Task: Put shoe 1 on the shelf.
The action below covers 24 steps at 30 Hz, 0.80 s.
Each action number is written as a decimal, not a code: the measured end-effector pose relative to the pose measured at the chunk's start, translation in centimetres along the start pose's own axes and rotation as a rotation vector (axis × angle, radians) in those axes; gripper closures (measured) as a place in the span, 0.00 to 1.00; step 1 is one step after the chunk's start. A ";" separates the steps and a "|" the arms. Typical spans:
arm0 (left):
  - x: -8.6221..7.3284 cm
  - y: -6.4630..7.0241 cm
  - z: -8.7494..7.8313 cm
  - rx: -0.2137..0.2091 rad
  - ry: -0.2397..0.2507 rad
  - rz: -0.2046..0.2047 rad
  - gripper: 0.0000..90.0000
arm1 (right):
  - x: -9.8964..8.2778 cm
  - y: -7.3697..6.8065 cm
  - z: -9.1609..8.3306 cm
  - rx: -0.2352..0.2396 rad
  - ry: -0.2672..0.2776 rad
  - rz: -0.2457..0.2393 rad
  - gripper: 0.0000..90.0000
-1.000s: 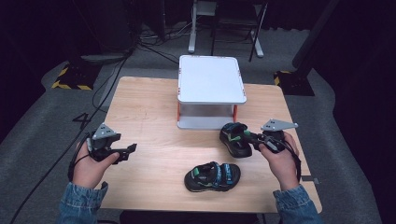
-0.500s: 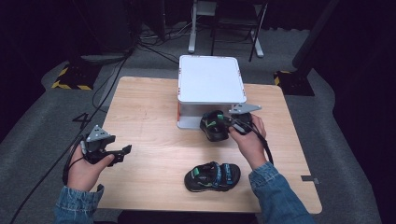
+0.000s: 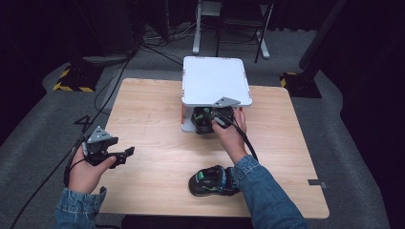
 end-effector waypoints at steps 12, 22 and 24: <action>0.3 0.5 0.3 -0.007 -0.001 0.009 0.29 | -2.5 -2.7 0.7 0.099 -0.117 -0.056 0.65; 0.2 0.4 0.5 -0.009 -0.008 0.011 0.29 | -2.9 -4.1 -2.8 0.209 -0.042 -0.040 0.81; 0.3 0.4 0.4 -0.009 -0.006 0.008 0.29 | -3.1 -4.6 -3.1 0.250 -0.088 -0.056 0.86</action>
Point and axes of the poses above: each handheld gripper's, and its own axes: z roughly forward along the jaws, x roughly out of its top, y roughly to its right, the point moved 2 cm from there along z, roughly forward along the jaws, and after that the axes turned 9 degrees about x, right-handed, at the moved point
